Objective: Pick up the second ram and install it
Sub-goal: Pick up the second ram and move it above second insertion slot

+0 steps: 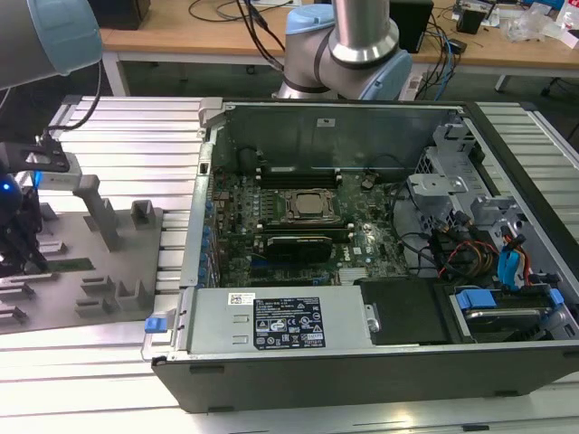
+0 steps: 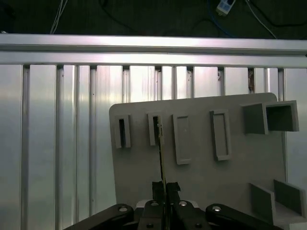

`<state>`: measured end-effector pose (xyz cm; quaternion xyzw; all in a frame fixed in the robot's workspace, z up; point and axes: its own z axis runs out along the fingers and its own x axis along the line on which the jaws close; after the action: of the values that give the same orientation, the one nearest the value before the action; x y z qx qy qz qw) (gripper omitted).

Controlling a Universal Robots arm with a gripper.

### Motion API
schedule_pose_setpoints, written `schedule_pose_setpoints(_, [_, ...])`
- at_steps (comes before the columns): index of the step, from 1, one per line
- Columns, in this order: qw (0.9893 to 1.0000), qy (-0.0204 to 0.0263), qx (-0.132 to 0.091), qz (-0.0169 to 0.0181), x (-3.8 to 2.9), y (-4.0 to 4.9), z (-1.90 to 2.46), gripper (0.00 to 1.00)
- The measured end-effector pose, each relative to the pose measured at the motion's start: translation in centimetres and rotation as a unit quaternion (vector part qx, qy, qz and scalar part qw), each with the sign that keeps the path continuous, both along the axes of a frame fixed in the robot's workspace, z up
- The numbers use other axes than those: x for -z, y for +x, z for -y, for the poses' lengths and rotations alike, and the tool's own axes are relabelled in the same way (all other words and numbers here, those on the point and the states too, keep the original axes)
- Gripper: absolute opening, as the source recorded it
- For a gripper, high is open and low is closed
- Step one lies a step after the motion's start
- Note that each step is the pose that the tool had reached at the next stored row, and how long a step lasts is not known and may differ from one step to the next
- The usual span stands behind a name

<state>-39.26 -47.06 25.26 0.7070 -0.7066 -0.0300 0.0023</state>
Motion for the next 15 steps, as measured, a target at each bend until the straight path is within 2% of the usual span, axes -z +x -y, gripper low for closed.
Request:
schedule_pose_setpoints(4, [1.0000,0.0000,0.000,0.0000,-0.98,0.00,0.00,0.14])
schedule_pose_setpoints(15, [1.0000,0.0000,0.000,0.0000,-2.96,0.00,0.00,0.14])
